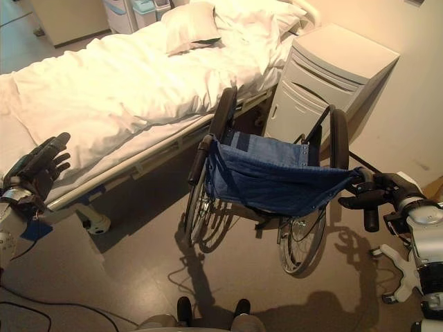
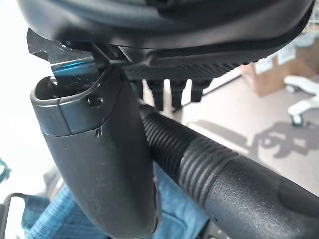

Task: Push the wheelchair next to the bed

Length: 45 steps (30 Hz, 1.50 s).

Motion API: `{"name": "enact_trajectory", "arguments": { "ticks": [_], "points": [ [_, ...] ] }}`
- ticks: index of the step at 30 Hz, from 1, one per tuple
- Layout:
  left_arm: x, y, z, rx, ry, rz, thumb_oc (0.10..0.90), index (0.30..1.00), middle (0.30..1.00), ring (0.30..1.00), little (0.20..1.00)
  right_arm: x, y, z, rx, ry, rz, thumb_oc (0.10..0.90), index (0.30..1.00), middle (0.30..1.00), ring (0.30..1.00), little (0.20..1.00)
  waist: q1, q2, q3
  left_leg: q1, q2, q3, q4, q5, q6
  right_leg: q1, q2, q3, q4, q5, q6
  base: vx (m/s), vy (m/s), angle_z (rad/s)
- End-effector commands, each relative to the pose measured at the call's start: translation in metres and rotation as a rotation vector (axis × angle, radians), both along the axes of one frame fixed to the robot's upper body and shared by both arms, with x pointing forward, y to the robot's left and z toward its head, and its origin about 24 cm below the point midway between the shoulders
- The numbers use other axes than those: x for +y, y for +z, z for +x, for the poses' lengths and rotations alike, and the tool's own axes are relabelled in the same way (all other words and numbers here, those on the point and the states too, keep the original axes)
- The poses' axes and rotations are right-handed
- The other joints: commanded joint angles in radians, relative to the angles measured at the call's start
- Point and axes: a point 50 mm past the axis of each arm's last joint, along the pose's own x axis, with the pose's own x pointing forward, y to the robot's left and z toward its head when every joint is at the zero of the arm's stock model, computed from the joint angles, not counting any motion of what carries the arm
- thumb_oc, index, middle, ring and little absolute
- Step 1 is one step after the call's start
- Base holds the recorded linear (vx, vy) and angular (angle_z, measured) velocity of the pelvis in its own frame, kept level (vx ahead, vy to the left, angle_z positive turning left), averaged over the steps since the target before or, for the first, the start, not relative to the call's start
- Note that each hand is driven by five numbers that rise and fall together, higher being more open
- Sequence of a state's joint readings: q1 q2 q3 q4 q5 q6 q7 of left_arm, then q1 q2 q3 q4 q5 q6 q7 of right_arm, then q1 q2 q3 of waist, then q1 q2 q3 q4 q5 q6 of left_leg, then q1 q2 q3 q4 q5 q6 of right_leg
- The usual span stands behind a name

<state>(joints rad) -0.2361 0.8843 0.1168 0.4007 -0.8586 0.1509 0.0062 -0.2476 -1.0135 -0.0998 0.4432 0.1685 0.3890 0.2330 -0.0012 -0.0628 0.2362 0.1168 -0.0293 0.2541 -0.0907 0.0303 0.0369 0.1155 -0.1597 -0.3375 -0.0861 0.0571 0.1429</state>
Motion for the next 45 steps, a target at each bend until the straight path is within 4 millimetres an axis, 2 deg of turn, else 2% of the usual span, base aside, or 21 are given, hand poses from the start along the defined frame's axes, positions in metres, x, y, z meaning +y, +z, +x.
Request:
{"name": "enact_trajectory", "arguments": {
  "ticks": [1,4,9,10,18,29,33,42,45],
  "points": [
    [-0.007,0.065,0.016,-0.236,-0.047,0.109,0.8,0.9,0.9,0.9,0.9,-0.032,0.113,-0.005,-0.287,-0.16,-0.253,0.8,0.9,0.9,0.9,0.9,-0.002,0.004,-0.085,0.077,-0.003,0.076,0.027,-0.098,-0.024,-0.102,0.031,0.048,0.078,0.066,0.043,0.0,0.0,0.0],
    [-0.007,0.065,0.018,-0.235,-0.056,0.105,0.8,0.9,0.9,0.9,0.9,-0.031,0.096,-0.003,-0.33,-0.173,-0.037,0.8,0.9,0.9,0.9,0.9,-0.005,0.006,-0.085,0.08,-0.003,0.078,0.025,-0.1,-0.025,-0.107,0.027,0.045,0.083,0.068,0.045,0.0,0.0,0.0],
    [-0.007,0.063,0.02,-0.233,-0.065,0.101,0.8,0.9,0.9,0.9,0.9,-0.037,0.075,-0.006,-0.364,-0.228,0.15,0.8,0.9,0.9,0.9,0.9,-0.005,0.006,-0.087,0.081,-0.004,0.078,0.024,-0.104,-0.025,-0.113,0.023,0.042,0.087,0.072,0.049,0.0,0.002,-0.01],
    [-0.007,0.063,0.02,-0.232,-0.068,0.1,0.8,0.9,0.9,0.9,0.9,-0.04,0.068,-0.009,-0.382,-0.258,0.235,0.8,0.9,0.9,0.9,0.9,-0.007,0.006,-0.087,0.083,-0.003,0.079,0.024,-0.106,-0.025,-0.116,0.022,0.041,0.09,0.074,0.051,0.0,0.0,0.0],
    [-0.007,0.062,0.023,-0.224,-0.077,0.105,0.8,0.9,0.9,0.9,0.9,-0.047,0.046,-0.015,-0.483,-0.397,0.532,0.8,0.9,0.9,0.9,0.9,-0.014,0.007,-0.089,0.089,-0.005,0.084,0.022,-0.111,-0.024,-0.127,0.019,0.04,0.095,0.083,0.055,0.0,0.0,0.0],
    [-0.016,0.063,0.027,-0.22,-0.105,0.105,0.8,0.9,0.9,0.9,0.9,-0.048,0.039,-0.018,-0.575,-0.548,0.712,0.8,0.9,0.9,0.9,0.9,-0.022,0.01,-0.085,0.09,-0.011,0.084,0.024,-0.112,-0.02,-0.145,0.014,0.049,0.109,0.094,0.061,0.0,0.0,0.0],
    [-0.018,0.063,0.028,-0.221,-0.114,0.103,0.8,0.9,0.9,0.9,0.9,-0.048,0.033,-0.019,-0.574,-0.567,0.723,0.8,0.9,0.9,0.9,0.9,-0.024,0.011,-0.082,0.092,-0.012,0.084,0.023,-0.112,-0.018,-0.152,0.009,0.052,0.115,0.103,0.064,0.0,0.0,0.0],
    [-0.025,0.056,0.03,-0.212,-0.112,0.087,0.8,0.9,0.9,0.9,0.9,-0.044,0.025,-0.018,-0.516,-0.486,0.604,0.8,0.9,0.9,0.9,0.9,-0.031,0.01,-0.073,0.098,-0.022,0.087,0.024,-0.116,-0.012,-0.177,-0.009,0.05,0.138,0.138,0.073,-0.01,0.023,-0.07],
    [-0.026,0.043,0.025,-0.204,-0.082,0.058,0.8,0.9,0.9,0.9,0.9,-0.026,0.022,-0.009,-0.595,-0.359,0.627,0.8,0.9,0.9,0.9,0.9,-0.034,0.013,-0.068,0.1,-0.024,0.085,0.023,-0.117,-0.008,-0.184,-0.014,0.05,0.145,0.142,0.071,0.0,0.023,0.0]
  ]
}}
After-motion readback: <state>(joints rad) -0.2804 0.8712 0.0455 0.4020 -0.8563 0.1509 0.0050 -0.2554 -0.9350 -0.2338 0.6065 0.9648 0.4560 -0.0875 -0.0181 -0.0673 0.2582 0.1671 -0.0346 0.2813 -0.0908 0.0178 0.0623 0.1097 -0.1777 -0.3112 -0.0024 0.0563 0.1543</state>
